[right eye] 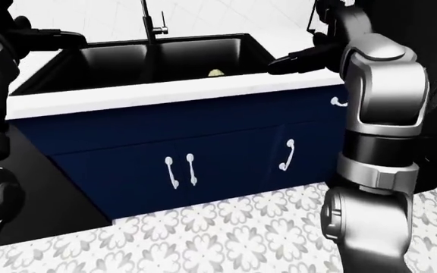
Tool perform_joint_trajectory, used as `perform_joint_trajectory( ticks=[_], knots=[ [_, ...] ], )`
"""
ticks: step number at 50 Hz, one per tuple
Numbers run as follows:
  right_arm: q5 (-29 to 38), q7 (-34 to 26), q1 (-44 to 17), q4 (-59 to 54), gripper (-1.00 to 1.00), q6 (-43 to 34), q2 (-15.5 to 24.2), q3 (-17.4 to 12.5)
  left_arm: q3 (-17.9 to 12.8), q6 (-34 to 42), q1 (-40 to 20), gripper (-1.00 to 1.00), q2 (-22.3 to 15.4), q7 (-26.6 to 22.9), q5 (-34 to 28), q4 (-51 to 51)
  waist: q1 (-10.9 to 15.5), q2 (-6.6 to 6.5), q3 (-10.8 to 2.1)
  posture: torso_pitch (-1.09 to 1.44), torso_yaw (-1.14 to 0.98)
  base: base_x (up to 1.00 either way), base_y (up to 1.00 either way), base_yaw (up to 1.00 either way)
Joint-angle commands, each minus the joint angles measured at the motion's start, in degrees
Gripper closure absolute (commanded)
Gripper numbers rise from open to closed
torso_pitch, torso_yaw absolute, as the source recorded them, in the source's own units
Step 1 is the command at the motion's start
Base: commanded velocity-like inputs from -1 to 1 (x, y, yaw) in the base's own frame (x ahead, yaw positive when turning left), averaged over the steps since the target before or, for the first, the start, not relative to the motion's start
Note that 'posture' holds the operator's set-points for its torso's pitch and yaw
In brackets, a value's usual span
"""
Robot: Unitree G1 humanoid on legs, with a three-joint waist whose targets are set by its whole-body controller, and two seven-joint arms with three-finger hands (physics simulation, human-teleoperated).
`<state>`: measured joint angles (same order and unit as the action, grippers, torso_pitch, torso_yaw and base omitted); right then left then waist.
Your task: Turn the sink spout to the right.
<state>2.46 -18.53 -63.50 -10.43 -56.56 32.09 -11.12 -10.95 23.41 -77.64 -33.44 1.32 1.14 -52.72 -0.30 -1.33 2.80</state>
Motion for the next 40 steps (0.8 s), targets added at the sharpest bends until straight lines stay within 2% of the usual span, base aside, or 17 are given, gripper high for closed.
perform_joint_trajectory(
  ticks=[1,2,4,7,8,9,12,13,14,17,21,23,25,26,28,37,40],
  knots=[
    [0.1,0.0,-2.6,2.5,-1.00,1.8,0.6,-0.3,-0.6,-1.9,-2.6,-1.00,-1.5,0.4,-0.2,3.1,0.2,-0.25,-1.67,0.00,0.00,0.34,0.00,0.00],
    [0.1,0.0,-2.7,2.4,-1.00,1.9,0.5,-0.3,-0.6,-1.8,-2.6,-1.00,-1.5,0.3,-0.2,3.1,0.0,-1.62,-1.76,0.00,0.00,0.40,0.00,0.00],
    [0.2,-0.1,-3.0,2.2,-1.00,1.9,0.5,-0.3,-0.6,-1.9,-2.7,-1.00,-1.6,0.4,-0.2,3.0,-0.1,-1.13,-0.43,0.00,0.00,0.41,0.00,0.00],
    [0.4,-0.2,-2.6,2.3,-1.00,2.4,0.5,-0.3,-0.7,-2.2,-2.5,-1.00,-1.6,0.3,-0.1,2.7,-0.4,-1.76,-1.33,0.00,0.00,0.41,0.00,0.00],
    [0.7,-0.4,-2.5,2.8,-1.00,2.3,0.7,0.0,-0.7,-2.2,-2.5,-1.00,-1.7,0.3,-0.1,2.7,-0.5,-1.35,0.36,0.00,0.00,0.00,0.00,0.00],
    [0.8,-0.5,-2.6,3.0,-1.00,2.4,0.7,-0.1,-0.7,-2.1,-2.5,-1.00,-1.7,0.3,-0.1,2.7,-0.8,-1.44,-1.23,0.00,0.00,0.00,0.00,0.00],
    [1.9,-0.6,-2.3,2.6,-1.00,2.5,0.7,0.0,-0.6,-2.2,-2.6,-1.00,-1.6,0.3,-0.1,2.6,0.0,1.41,-1.04,0.00,0.00,0.00,0.31,0.00],
    [2.2,-0.7,-2.2,2.6,-1.00,2.5,0.6,0.1,-0.6,-2.2,-2.6,-1.00,-1.6,0.4,-0.2,2.6,0.2,6.54,-1.77,0.00,0.00,0.00,1.00,0.00],
    [2.3,-0.7,-2.0,2.7,-1.00,2.6,0.5,0.1,-0.6,-2.3,-2.6,-1.00,-1.6,0.4,-0.2,2.5,0.3,5.11,0.34,0.00,0.00,0.00,1.00,0.00],
    [2.3,-0.8,-1.8,3.2,-1.00,2.4,0.4,-0.3,-0.6,-2.1,-2.3,-1.00,-1.6,0.4,-0.1,2.9,-0.2,4.83,-2.60,0.00,0.00,0.00,1.00,0.00],
    [2.9,-0.2,-2.4,2.5,-1.00,2.9,0.6,0.0,-0.7,-2.0,-2.2,-1.00,-1.6,0.4,-0.1,3.2,-0.5,5.49,-0.60,0.00,0.00,0.00,0.75,0.00],
    [2.3,0.2,-3.0,2.1,-1.00,2.6,0.4,-0.8,-0.7,-2.0,-2.3,-1.00,-1.7,0.4,0.0,3.1,-1.5,0.70,0.60,0.00,0.00,0.00,0.00,0.00],
    [1.9,0.0,-2.6,2.2,-1.00,2.5,0.1,-0.7,-0.7,-2.1,-2.3,-1.00,-1.7,0.4,0.0,3.1,-0.7,-5.72,-0.79,0.00,0.00,0.00,0.00,0.00],
    [1.8,0.1,-2.3,2.3,-1.00,2.5,0.0,-0.8,-0.7,-2.1,-2.2,-1.00,-1.6,0.4,0.0,3.0,0.0,-2.20,1.37,0.00,0.00,0.04,0.00,0.00],
    [1.4,-0.1,-2.9,2.1,-1.00,2.0,0.4,-0.9,-0.7,-2.0,-2.5,-1.00,-1.7,0.4,0.0,2.8,-0.2,-1.92,-1.71,0.00,0.00,0.08,0.00,0.00],
    [1.0,-0.8,-3.0,4.1,-1.00,0.2,1.4,-0.9,-0.5,-1.5,-3.5,-1.00,-1.4,0.4,0.1,2.9,1.2,3.33,-0.48,0.00,0.00,0.31,0.00,0.00],
    [0.8,-0.6,-3.0,3.7,-1.00,0.5,1.0,-0.8,-0.6,-1.2,-3.0,-1.00,-1.7,0.2,0.1,3.7,1.5,7.63,-1.36,0.00,0.00,0.34,0.00,0.00]
  ],
)
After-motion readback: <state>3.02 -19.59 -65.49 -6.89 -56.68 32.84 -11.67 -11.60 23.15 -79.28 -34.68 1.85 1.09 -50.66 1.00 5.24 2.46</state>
